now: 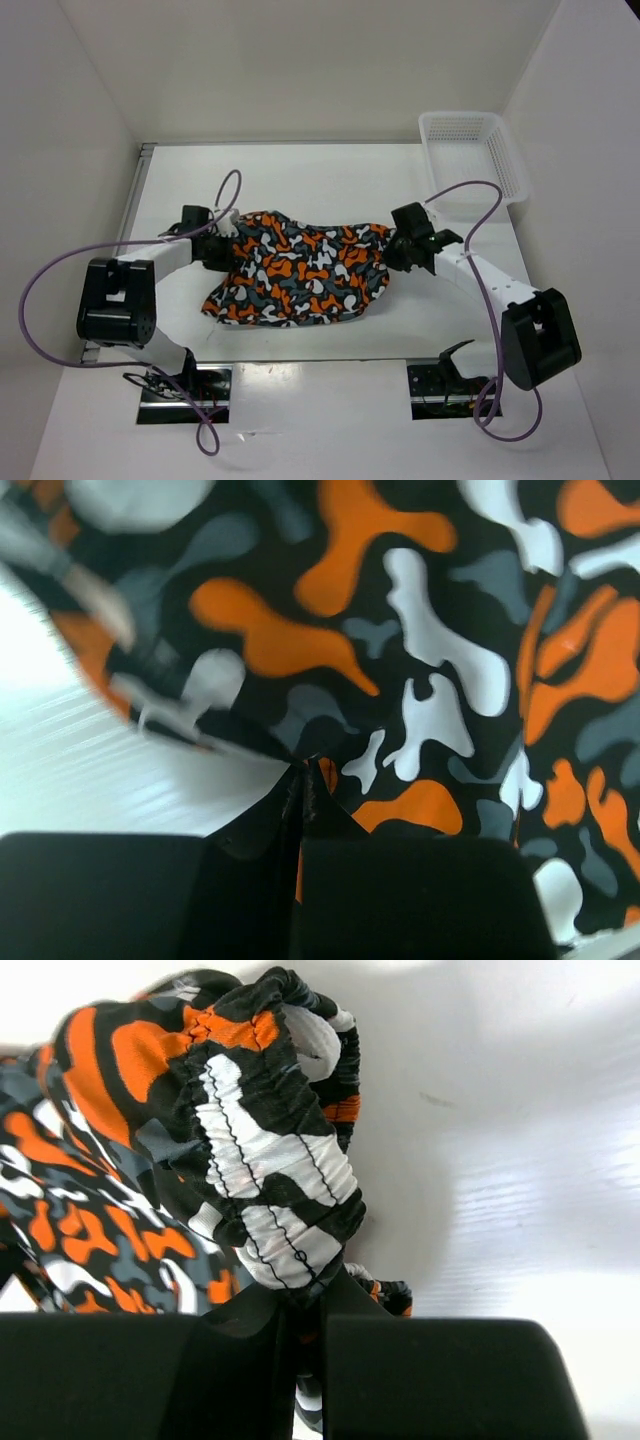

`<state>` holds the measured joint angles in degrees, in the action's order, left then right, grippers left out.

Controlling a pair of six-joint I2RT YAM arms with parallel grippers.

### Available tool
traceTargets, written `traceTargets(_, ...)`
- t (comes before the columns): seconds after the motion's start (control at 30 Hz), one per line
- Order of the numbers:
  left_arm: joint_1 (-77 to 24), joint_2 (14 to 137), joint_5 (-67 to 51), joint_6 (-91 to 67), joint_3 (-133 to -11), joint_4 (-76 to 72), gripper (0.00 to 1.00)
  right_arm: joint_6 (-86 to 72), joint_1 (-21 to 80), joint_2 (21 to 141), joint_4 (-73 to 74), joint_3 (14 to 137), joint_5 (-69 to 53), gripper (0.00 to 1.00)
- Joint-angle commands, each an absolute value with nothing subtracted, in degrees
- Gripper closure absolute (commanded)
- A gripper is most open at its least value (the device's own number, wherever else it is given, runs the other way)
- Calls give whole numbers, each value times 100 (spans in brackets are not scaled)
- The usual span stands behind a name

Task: Fold and stack the shorts
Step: Fold the shorts

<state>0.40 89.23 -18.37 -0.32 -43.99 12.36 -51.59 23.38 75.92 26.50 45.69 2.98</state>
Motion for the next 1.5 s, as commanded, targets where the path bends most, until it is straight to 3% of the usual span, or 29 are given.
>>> traceTargets(0.0,-551,9053,-2162,0,-4631,1468,100,-4931,2382,7339,3163,5053,966,99)
traceTargets(0.13,-1028,9053,-2048,0,-4851,1581,100,-4615,2382,7339,3611,5842,1493,99)
traceTargets(0.47,-782,8402,-1767,0,-4860,2197,98,-3947,2662,8050,4131,7530,1978,100)
traceTargets(0.73,-721,8577,-1801,0,-4702,2074,99,-3946,3094,8692,4333,7937,2276,100)
traceTargets(0.8,-721,8657,-1854,0,-4763,2074,89,-3946,3094,8824,4280,7937,2276,100)
traceTargets(0.87,-668,8657,-1854,0,-4825,2188,49,-3946,3094,8876,4280,7989,2276,100)
traceTargets(0.97,-668,8455,-1679,0,-4904,2433,17,-3946,3094,8877,4280,7989,2276,100)
traceTargets(1.0,-668,8368,-1600,0,-5044,2530,12,-3946,3094,8877,4280,7989,2276,100)
traceTargets(1.1,-519,8235,-1547,0,-5045,2733,10,-3946,3094,8877,4280,8103,2337,100)
traceTargets(1.2,-352,7990,-1547,0,-4992,2733,22,-3894,3094,8930,4333,8156,2399,100)
traceTargets(1.23,-282,7894,-1547,0,-4862,2733,42,-3894,3094,8930,4385,8217,2399,100)
traceTargets(1.33,-115,7831,-1424,0,-4781,2733,79,-3894,3094,8930,4386,8271,2452,100)
traceTargets(1.37,-114,7831,-1424,0,-4720,2733,97,-3894,3094,8930,4386,8271,2452,100)
traceTargets(1.47,18,7945,-1424,0,-4649,2672,100,-3894,3146,8930,4386,8323,2452,100)
